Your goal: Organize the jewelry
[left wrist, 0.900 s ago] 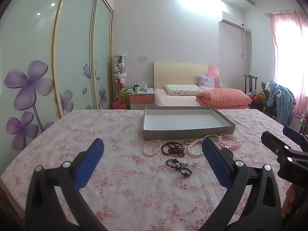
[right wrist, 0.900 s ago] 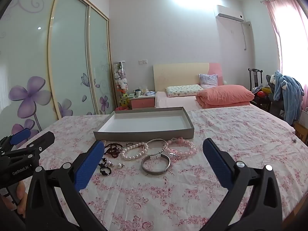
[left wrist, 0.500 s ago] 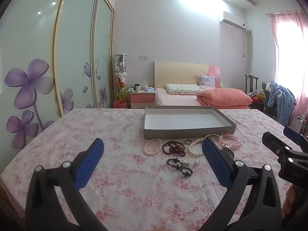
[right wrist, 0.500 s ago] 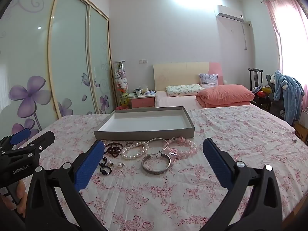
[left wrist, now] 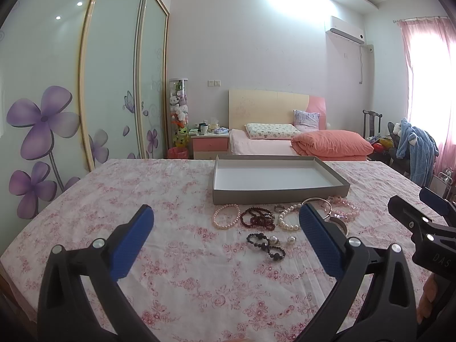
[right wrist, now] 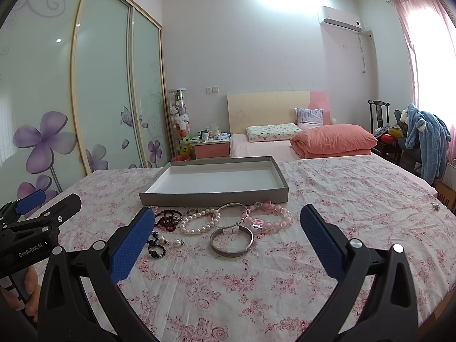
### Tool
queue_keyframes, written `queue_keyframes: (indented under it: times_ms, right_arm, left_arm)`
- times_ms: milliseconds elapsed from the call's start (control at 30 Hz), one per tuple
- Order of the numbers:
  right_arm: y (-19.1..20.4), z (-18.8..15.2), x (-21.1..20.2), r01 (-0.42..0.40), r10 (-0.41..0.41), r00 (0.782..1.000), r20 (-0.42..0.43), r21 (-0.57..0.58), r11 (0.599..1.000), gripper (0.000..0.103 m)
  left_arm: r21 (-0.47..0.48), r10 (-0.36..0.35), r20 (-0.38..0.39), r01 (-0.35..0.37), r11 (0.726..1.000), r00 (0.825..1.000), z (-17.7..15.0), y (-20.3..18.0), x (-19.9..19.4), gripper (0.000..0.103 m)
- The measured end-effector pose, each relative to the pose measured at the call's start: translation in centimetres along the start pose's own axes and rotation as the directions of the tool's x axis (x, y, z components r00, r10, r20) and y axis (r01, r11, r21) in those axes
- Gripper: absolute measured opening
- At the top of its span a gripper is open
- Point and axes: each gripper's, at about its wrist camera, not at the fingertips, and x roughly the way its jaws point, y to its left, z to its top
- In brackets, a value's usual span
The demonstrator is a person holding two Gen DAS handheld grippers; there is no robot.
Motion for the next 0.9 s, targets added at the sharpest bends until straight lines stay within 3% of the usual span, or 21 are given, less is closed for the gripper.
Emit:
queue_keyframes:
  times_ms: [900]
  right_arm:
    - [-0.07,0.01,-0.07,-0.001,0.001,1.0,-0.002,0.001,1.0,0.101]
  left_arm:
    - [-0.004,0.0,-0.004,0.0,1.0,1.0,0.0,0.1,0.1,0.099]
